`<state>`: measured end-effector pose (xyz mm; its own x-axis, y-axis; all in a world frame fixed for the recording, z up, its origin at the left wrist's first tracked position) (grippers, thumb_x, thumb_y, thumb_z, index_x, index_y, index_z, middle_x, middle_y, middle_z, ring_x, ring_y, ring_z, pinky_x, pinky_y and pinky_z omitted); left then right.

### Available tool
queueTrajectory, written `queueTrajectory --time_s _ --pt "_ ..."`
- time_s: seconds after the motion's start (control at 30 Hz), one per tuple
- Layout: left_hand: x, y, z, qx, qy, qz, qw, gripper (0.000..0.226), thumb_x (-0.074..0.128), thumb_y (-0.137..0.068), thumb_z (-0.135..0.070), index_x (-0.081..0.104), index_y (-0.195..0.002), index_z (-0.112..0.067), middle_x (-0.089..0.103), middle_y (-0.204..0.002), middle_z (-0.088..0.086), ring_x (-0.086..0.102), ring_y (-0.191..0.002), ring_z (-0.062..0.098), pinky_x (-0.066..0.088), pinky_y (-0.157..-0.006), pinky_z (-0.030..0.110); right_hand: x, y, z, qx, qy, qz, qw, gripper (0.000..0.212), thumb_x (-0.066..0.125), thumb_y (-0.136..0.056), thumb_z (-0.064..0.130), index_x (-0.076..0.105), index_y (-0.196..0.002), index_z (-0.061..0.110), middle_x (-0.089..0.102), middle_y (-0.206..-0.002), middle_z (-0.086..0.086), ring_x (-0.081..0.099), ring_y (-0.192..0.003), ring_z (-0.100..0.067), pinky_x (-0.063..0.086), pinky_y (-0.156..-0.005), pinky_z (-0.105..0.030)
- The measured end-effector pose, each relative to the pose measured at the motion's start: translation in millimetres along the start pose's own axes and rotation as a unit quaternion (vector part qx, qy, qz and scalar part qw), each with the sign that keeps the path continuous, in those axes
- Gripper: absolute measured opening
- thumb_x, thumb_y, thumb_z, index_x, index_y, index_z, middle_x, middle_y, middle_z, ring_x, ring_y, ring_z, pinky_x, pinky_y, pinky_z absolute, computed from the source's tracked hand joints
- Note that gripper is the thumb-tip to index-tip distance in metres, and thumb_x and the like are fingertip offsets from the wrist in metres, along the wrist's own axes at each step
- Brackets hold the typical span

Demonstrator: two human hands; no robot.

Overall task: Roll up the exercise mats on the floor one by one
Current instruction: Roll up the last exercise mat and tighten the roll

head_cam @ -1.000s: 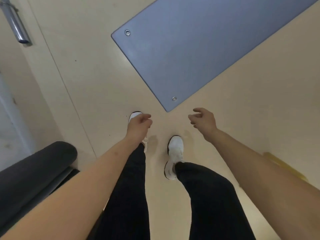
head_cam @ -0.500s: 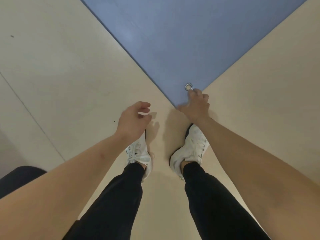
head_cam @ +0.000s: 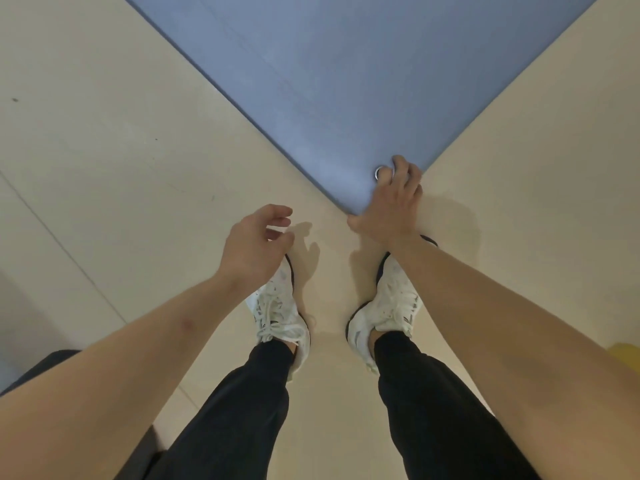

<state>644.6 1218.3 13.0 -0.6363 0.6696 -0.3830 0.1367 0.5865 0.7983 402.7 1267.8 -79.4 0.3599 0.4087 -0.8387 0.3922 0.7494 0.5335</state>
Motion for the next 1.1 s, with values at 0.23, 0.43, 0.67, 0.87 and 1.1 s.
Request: queueTrajectory --time_s 0.23,0.43,0.67,0.87,1.1 --pt "-6 16 -102 0.204 -0.316 -0.021 0.926 0.055 0.072 -0.089 -0.033 0.056 -0.142 -0.025 0.062 -0.136 -0.001 0.057 -0.121 0.026 0.048 -0.093 0.04 -90 20 -17 -0.039 -0.221 0.012 0.974 0.103 0.078 -0.041 0.063 0.051 -0.122 0.005 0.039 -0.138 -0.009 0.028 -0.132 -0.032 0.034 -0.101 -0.029" --pt "-18 26 -193 0.329 -0.462 -0.076 0.82 0.074 0.075 -0.076 -0.049 0.052 -0.14 -0.021 0.057 -0.14 0.007 0.052 -0.127 0.039 0.043 -0.098 0.051 -191 54 -52 -0.028 -0.322 0.048 0.945 0.11 0.067 -0.034 0.072 0.052 -0.125 0.012 0.033 -0.128 0.005 0.024 -0.127 -0.018 0.02 -0.103 -0.018" --pt "-28 55 -289 0.461 -0.448 -0.052 0.765 0.037 0.049 -0.097 -0.032 0.069 -0.121 -0.012 0.072 -0.116 0.008 0.067 -0.096 0.037 0.051 -0.075 0.042 -273 108 -134 -0.004 -0.393 0.078 0.916 0.094 0.077 -0.04 0.068 0.052 -0.119 0.023 0.039 -0.136 0.01 0.026 -0.126 -0.008 0.017 -0.093 0.007" --pt "19 111 -361 0.513 -0.432 -0.02 0.741 0.03 0.049 -0.103 -0.026 0.073 -0.112 -0.01 0.072 -0.099 0.007 0.068 -0.086 0.035 0.051 -0.061 0.038 -329 150 -202 0.034 -0.428 0.136 0.893 0.069 0.095 -0.068 0.038 0.06 -0.125 0.023 0.049 -0.139 0.008 0.044 -0.131 -0.014 0.04 -0.105 -0.02" --pt "77 191 -444 0.548 -0.428 -0.015 0.718 0.03 0.052 -0.104 -0.035 0.072 -0.1 -0.014 0.07 -0.086 0.002 0.067 -0.076 0.028 0.049 -0.052 0.036 -436 198 -250 0.052 -0.153 -0.103 0.981 0.066 0.045 -0.084 0.078 0.072 -0.115 0.026 0.071 -0.112 0.009 0.059 -0.118 -0.022 0.028 -0.112 -0.048"
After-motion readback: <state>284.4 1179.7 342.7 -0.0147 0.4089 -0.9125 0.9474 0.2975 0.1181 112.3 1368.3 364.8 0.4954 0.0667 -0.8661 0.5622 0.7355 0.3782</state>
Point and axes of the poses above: each hand's wrist, its own y-axis away from the middle knuckle, its own x-axis out of the palm, z = x × y, the point moved 8 cm from there along -y, towards the middle knuckle
